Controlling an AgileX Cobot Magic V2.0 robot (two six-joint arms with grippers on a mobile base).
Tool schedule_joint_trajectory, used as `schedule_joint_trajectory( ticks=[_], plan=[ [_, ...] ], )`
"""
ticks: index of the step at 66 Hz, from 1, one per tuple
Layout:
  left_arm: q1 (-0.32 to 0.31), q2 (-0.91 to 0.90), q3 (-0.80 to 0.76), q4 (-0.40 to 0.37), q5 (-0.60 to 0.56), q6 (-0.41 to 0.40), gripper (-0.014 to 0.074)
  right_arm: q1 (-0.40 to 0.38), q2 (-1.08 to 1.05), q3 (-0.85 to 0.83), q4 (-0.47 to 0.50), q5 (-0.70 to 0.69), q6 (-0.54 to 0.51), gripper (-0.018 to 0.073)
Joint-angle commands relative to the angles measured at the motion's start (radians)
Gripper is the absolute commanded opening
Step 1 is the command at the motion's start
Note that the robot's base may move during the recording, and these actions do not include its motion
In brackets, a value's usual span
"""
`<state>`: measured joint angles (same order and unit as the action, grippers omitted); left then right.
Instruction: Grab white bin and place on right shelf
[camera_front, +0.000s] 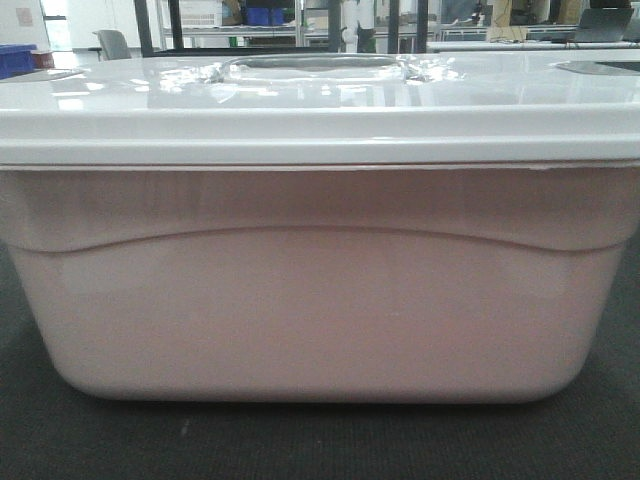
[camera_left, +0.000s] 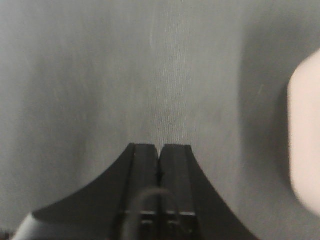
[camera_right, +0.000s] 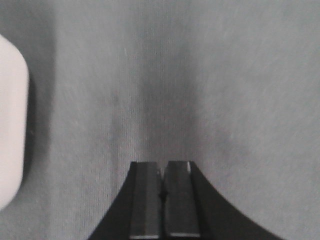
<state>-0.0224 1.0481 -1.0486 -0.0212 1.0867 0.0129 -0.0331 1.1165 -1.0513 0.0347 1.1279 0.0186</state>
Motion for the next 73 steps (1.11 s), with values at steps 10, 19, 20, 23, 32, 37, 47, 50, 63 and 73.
schedule_joint_trajectory(
  ticks=[10,19,20,23,32,37,47,50,63,73],
  plan=[
    [-0.006,0.121,-0.038,-0.033,-0.055,-0.001,-0.0117,-0.004,0.058,-0.042,-0.001,0.020,-0.003,0.0076],
    [-0.006,0.175,-0.038,-0.101,-0.092,-0.001,-0.0117,-0.004,0.059,-0.042,0.000,0.006,-0.003,0.0076],
    [-0.006,0.181,-0.038,-0.107,-0.092,-0.001,-0.0117,-0.004,0.059,-0.042,0.000,0.006,-0.003,0.0076],
    [-0.006,0.196,-0.038,-0.117,-0.092,-0.001,-0.0117,-0.004,0.059,-0.042,0.005,0.006,-0.002,0.0076],
    [-0.006,0.222,-0.038,-0.122,-0.097,-0.001,-0.0117,-0.004,0.059,-0.042,0.014,0.007,0.000,0.0076],
    [-0.006,0.226,-0.038,-0.122,-0.104,0.009,-0.0117,-0.004,0.060,-0.042,0.014,0.003,0.001,0.0076],
    [-0.006,0.226,-0.038,-0.122,-0.129,0.023,-0.0113,-0.004,0.060,-0.042,0.014,-0.020,0.010,0.0077],
    [-0.006,0.226,-0.038,-0.122,-0.137,0.022,-0.0108,-0.004,0.060,-0.042,0.014,-0.020,0.010,0.0081],
    [-0.006,0.226,-0.038,-0.124,-0.152,0.022,0.0059,-0.004,0.060,-0.042,0.015,-0.015,0.010,0.0322],
    [-0.006,0.226,-0.038,-0.160,-0.153,0.022,0.0317,-0.004,0.060,-0.042,0.016,-0.019,0.021,0.0654]
  ],
)
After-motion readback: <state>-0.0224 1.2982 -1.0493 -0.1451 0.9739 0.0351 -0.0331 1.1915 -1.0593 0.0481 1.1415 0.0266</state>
